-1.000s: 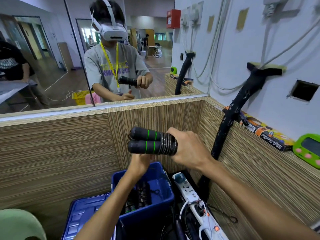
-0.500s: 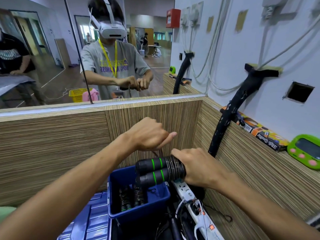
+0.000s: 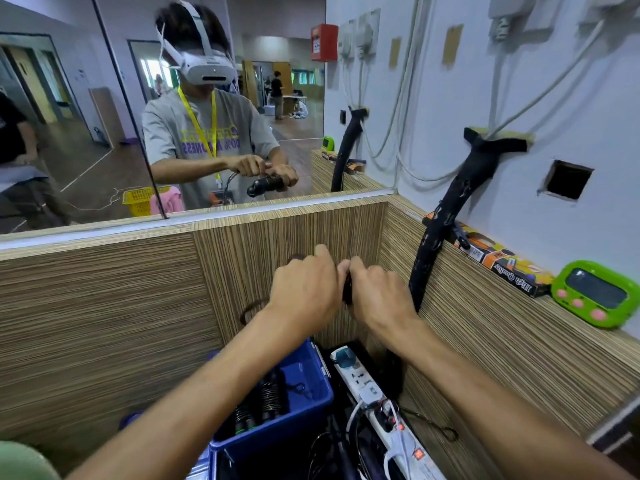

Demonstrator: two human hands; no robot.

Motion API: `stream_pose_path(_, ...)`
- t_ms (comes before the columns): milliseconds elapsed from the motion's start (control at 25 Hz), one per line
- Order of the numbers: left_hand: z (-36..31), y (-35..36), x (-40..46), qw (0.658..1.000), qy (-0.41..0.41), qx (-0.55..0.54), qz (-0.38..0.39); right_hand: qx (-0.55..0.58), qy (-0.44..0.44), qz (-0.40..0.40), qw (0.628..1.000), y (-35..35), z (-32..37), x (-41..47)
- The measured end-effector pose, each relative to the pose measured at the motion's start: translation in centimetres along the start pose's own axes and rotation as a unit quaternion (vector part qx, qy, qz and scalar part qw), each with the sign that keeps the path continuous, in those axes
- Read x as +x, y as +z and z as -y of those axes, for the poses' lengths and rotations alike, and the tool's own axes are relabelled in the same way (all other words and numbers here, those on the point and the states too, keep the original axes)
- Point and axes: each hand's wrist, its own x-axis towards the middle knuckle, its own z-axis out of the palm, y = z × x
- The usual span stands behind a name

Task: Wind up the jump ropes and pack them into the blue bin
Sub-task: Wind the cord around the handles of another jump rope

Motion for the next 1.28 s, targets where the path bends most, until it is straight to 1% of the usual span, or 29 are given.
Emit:
stream_pose_path(80,0.1,0.1,0.0,0.988,-0.083,-0.13,-0.022,0.015,0.006,-0.018,1.0,-0.4,0.0,1.3)
stream_pose_path(160,0.3,0.6,-0.1,0.953,-0.146,-0.262,-0.039,0.019,0.025,-0.034,0.999,-1.0,-0.4,2.5)
stream_pose_path(240,0.7,1.6,-0.7,0.919,-0.18,-0.348,-0.053,0.019,0.027,-0.042,0.999,-1.3,-0.9,3.1)
stream_pose_path(400,1.4,3.6,-2.2,0.854,-0.233,-0.463,-0.048,0.034,0.018,-0.037,0.999,-1.0,-0.6,2.6)
stream_pose_path(480,1.4,4.0,-2.9,0.825,-0.254,-0.503,-0.038,0.036,0.006,-0.044,0.998,-0.8,-0.2,2.6)
stream_pose_path(560,1.1,4.1,-3.5,0.795,-0.264,-0.544,-0.038,0.035,0.0,-0.05,0.998,-0.8,0.0,2.5)
stream_pose_path(640,0.6,3.7,-4.0,0.771,-0.259,-0.579,-0.057,0.035,-0.002,-0.056,0.998,-0.9,0.1,2.5)
stream_pose_path(680,0.4,3.5,-4.2,0.771,-0.247,-0.582,-0.072,0.034,0.001,-0.057,0.998,-1.0,0.2,2.5)
stream_pose_path(720,0.1,3.5,-4.4,0.784,-0.228,-0.571,-0.086,0.034,0.006,-0.054,0.998,-1.0,0.2,2.5)
stream_pose_path(840,-0.3,3.7,-4.9,0.845,-0.163,-0.491,-0.132,0.031,0.019,-0.049,0.998,-1.0,0.0,2.6)
stream_pose_path(960,0.2,4.2,-4.9,0.884,-0.15,-0.406,-0.179,0.029,0.022,-0.062,0.997,-1.5,-0.4,2.6)
stream_pose_path(1040,0.7,4.2,-4.8,0.897,-0.147,-0.373,-0.188,0.029,0.026,-0.07,0.997,-1.9,-0.4,2.6)
stream_pose_path(1080,0.7,4.1,-4.8,0.888,-0.14,-0.395,-0.188,0.031,0.029,-0.073,0.996,-2.0,-0.4,2.6)
stream_pose_path(1120,0.5,3.9,-4.7,0.868,-0.131,-0.443,-0.18,0.033,0.03,-0.076,0.996,-2.0,-0.3,2.7)
stream_pose_path(1200,-0.1,3.2,-4.6,0.812,-0.124,-0.552,-0.146,0.04,0.029,-0.081,0.995,-2.2,-0.1,2.9)
stream_pose_path(1280,0.0,2.9,-4.4,0.771,-0.124,-0.615,-0.107,0.056,0.027,-0.084,0.995,-2.7,0.0,3.0)
